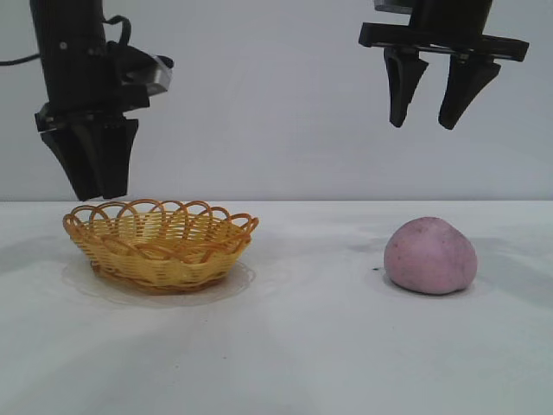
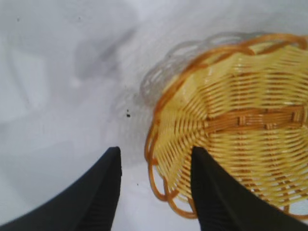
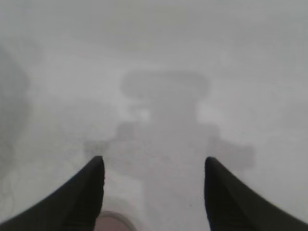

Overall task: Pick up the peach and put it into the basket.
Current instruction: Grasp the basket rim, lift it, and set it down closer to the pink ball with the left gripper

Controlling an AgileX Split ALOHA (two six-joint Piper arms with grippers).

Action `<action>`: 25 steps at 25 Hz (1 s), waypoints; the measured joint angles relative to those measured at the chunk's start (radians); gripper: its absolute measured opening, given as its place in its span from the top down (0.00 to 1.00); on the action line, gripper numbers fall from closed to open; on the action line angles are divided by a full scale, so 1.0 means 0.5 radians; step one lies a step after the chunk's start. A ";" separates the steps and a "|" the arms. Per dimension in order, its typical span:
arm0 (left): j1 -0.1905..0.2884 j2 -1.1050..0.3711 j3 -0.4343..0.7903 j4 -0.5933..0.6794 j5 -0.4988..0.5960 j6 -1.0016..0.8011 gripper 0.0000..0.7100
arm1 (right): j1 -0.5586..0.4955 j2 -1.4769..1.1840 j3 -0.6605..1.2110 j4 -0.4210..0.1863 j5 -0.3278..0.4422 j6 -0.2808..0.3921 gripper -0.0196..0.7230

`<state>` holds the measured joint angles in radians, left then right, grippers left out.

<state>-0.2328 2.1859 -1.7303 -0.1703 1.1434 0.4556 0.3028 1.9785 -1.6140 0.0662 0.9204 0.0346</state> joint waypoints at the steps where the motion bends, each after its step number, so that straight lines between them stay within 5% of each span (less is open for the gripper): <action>1: 0.000 0.022 -0.018 0.000 0.013 0.000 0.55 | 0.000 0.000 0.000 0.000 0.000 0.000 0.46; 9: 0.000 0.152 -0.100 0.000 0.016 0.000 0.55 | 0.000 0.000 0.000 0.000 0.003 0.000 0.46; 13: 0.000 0.172 -0.103 -0.034 0.090 0.000 0.90 | 0.000 0.000 0.000 -0.007 0.003 0.000 0.46; 16: 0.000 0.172 -0.108 -0.080 0.119 0.004 1.00 | 0.000 0.000 0.000 -0.012 0.003 0.000 0.46; 25: 0.000 0.013 -0.108 -0.201 0.126 -0.380 1.00 | 0.000 0.000 0.000 -0.019 0.003 0.000 0.46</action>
<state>-0.2328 2.1924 -1.7841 -0.2708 1.2066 0.2656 0.3028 1.9785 -1.6140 0.0565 0.9219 0.0346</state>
